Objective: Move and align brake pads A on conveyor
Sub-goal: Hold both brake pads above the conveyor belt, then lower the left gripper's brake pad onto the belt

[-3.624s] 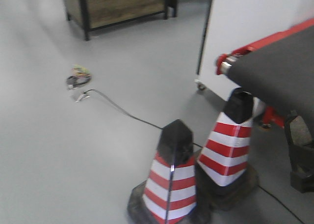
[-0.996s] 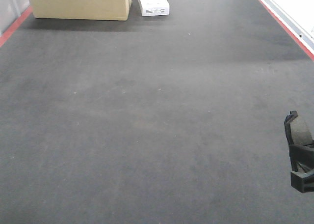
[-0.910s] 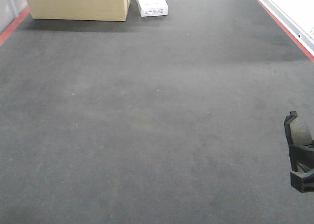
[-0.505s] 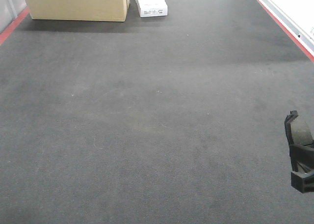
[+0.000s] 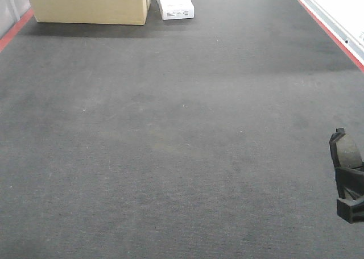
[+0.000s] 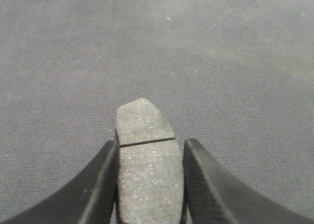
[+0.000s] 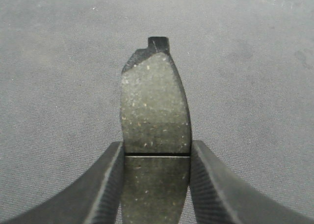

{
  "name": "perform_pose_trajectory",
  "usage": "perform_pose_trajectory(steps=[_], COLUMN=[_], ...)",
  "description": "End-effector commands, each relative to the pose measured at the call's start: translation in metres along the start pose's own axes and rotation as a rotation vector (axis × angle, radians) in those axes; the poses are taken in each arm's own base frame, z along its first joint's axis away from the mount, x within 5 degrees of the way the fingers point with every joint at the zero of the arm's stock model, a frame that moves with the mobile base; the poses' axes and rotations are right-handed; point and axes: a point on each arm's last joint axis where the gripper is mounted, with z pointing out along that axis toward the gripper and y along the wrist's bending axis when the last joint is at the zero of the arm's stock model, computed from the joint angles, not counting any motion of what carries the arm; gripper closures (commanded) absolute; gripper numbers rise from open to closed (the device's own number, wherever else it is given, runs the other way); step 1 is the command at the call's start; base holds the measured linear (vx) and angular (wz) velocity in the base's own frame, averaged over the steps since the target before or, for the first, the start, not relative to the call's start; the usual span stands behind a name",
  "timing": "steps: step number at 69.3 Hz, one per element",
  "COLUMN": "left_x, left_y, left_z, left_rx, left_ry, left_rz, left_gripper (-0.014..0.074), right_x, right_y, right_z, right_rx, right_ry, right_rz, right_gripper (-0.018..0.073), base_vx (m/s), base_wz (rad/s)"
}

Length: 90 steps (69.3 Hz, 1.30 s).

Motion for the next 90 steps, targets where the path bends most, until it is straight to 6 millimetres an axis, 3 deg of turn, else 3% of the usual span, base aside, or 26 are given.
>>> perform_pose_trajectory(steps=[1, 39, 53, 72, 90], left_x=[-0.016, -0.02, -0.019, -0.02, -0.012], left_y=[-0.002, -0.003, -0.012, -0.044, -0.079], left_z=[-0.006, -0.007, 0.0, 0.03, 0.074], left_rx=[0.017, 0.024, 0.119, 0.324, 0.391], left_ry=[-0.115, -0.149, -0.107, -0.024, 0.137], left_rz=[0.002, -0.004, -0.035, -0.069, -0.031], left_gripper=[0.0468, 0.0468, 0.0461, 0.0448, 0.0446], right_x=[-0.016, -0.016, -0.016, -0.016, -0.016], right_y=[-0.002, -0.002, -0.002, -0.002, -0.002], right_z=[-0.006, -0.006, -0.006, -0.006, -0.006], right_rx=[0.018, 0.018, 0.018, 0.018, 0.018], right_ry=[-0.114, -0.114, -0.114, -0.114, -0.114], right_rz=[-0.005, -0.005, -0.005, -0.005, -0.005], right_gripper=[0.0476, 0.0476, 0.0476, 0.0476, 0.0476], base_vx=[0.0, 0.0, 0.0, 0.0, 0.0], base_wz=[0.0, 0.0, 0.0, 0.0, 0.0])
